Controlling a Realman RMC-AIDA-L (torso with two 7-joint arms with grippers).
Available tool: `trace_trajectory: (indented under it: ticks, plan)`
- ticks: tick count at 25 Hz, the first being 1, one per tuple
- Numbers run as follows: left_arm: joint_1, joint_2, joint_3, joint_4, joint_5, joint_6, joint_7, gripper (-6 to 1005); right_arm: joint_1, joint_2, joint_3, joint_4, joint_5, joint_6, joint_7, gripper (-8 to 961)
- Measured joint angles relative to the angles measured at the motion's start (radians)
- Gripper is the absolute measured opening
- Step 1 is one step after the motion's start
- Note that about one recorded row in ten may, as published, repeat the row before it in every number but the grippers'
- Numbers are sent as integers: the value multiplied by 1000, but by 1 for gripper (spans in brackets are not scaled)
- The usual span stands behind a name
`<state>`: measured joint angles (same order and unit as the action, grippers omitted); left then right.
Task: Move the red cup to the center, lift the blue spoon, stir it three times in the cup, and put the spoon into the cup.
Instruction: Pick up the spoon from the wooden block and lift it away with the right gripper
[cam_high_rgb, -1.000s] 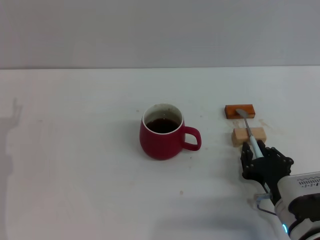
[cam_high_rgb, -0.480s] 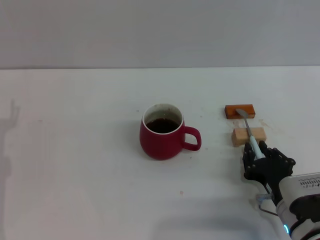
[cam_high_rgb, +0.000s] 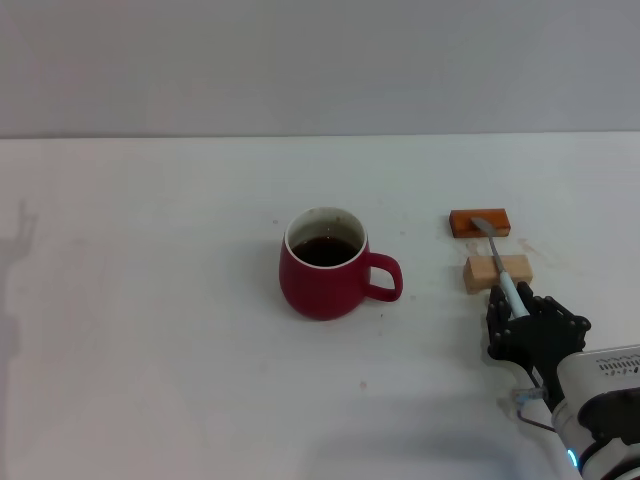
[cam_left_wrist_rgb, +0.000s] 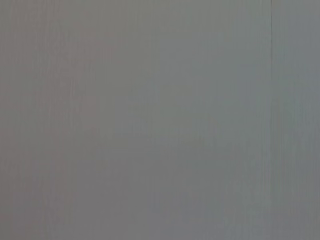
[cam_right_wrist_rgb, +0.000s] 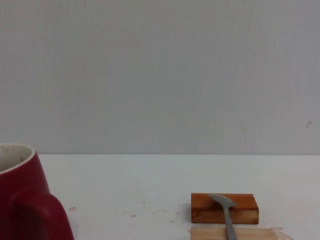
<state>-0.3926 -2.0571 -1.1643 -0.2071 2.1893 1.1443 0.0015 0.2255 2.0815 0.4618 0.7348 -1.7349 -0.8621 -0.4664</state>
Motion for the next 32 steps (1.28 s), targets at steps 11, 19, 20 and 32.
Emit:
trace_trajectory:
  ticks: [11,19,20,32]
  plan:
    - [2,0,0,0,-1,0,-1,861,0,0,0,-2,0,2,0,257]
    - [3,0,0,0,-2,0,-3,861,0,0,0,-3,0,2,0,241]
    - [3,0,0,0,-2,0,-3,861,1,0,-1,-4,0,2,-1,238]
    - [3,0,0,0,-2,0,-12,861,7,-1,-2,-3,0,10,-3,206]
